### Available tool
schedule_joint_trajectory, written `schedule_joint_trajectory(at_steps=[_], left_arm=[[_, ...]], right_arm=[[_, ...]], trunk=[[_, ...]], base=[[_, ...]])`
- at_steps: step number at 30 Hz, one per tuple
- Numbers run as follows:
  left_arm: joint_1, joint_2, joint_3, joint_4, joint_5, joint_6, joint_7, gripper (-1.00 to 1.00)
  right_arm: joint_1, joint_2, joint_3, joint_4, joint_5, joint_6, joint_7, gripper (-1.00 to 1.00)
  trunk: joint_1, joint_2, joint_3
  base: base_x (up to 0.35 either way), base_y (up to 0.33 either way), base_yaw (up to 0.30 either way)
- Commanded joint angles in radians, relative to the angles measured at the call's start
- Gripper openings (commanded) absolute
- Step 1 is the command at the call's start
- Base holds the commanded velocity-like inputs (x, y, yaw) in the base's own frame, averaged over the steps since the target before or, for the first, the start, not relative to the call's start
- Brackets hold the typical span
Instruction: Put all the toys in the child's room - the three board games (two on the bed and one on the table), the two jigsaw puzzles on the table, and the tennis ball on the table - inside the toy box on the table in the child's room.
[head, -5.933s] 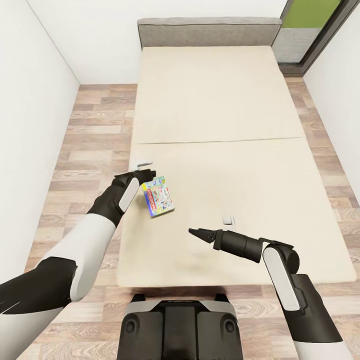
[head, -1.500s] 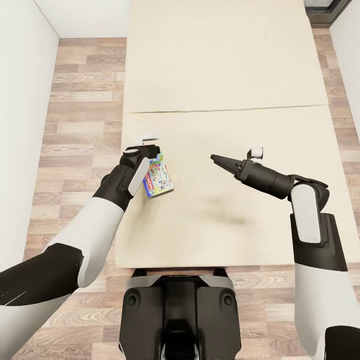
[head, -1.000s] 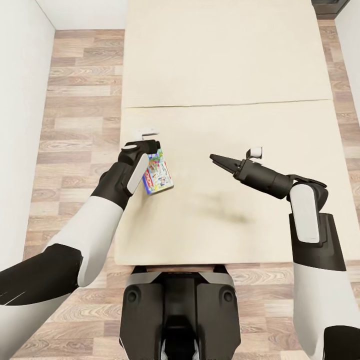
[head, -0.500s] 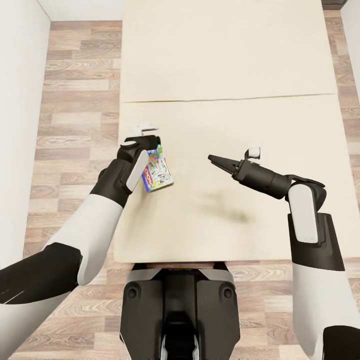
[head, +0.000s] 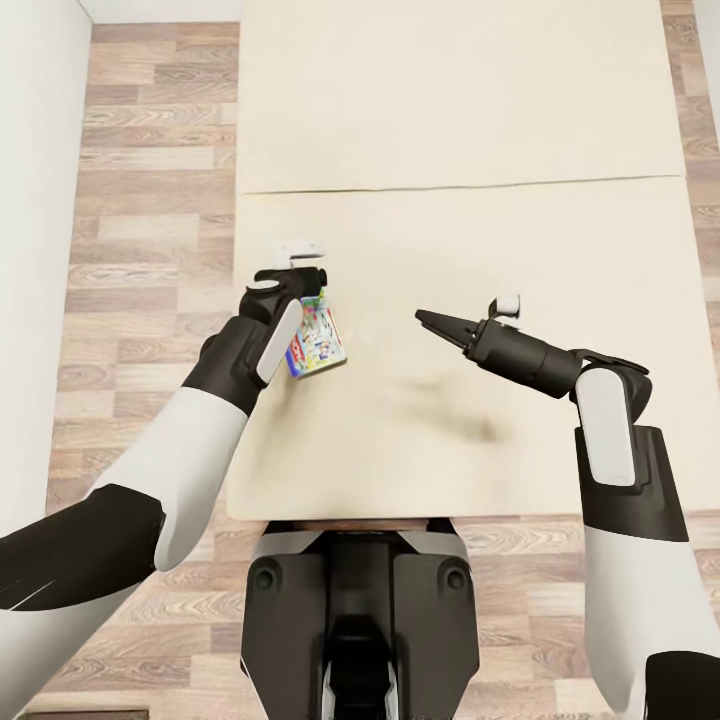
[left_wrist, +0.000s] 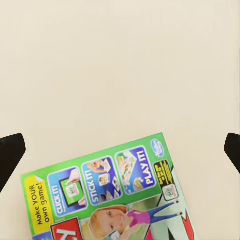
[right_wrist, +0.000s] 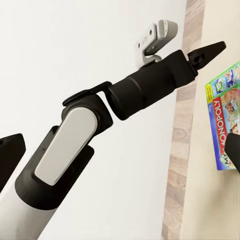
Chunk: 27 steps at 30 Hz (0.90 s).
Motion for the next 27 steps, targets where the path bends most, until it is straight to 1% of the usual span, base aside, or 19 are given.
schedule_joint_trajectory(at_steps=[1,8,21,23,25,27], left_arm=[[-0.001,0.0,-0.002,-0.002,0.011,0.002,0.009,1.0],[-0.001,0.0,-0.003,-0.01,0.013,0.002,0.007,1.0],[-0.001,0.0,-0.004,-0.012,0.013,0.002,0.009,1.0],[-0.006,0.0,-0.015,-0.023,0.001,-0.01,0.0,1.0],[-0.005,0.0,-0.026,-0.034,0.001,-0.021,-0.001,1.0],[-0.005,0.0,-0.03,-0.042,0.001,-0.032,-0.001,1.0]], right_arm=[[-0.001,0.0,-0.001,0.0,0.004,0.005,0.006,1.0],[-0.001,0.0,-0.001,0.0,0.007,0.005,0.006,1.0],[0.0,-0.001,-0.004,0.0,0.009,0.005,0.006,1.0],[0.001,0.01,-0.007,0.011,0.013,0.001,0.001,1.0],[0.002,0.02,-0.007,0.011,0.013,0.001,0.003,1.0],[0.002,0.019,-0.007,0.011,0.013,0.001,0.004,1.0]], trunk=[[0.001,-0.002,-0.003],[0.001,-0.002,-0.01],[0.001,-0.002,-0.011],[0.001,-0.002,-0.011],[0.001,-0.002,-0.011],[0.001,-0.002,-0.011]], base=[[0.0,0.0,0.0],[0.0,0.0,0.0],[0.0,0.0,0.0],[0.0,0.0,0.0],[0.0,0.0,0.0],[0.0,0.0,0.0]])
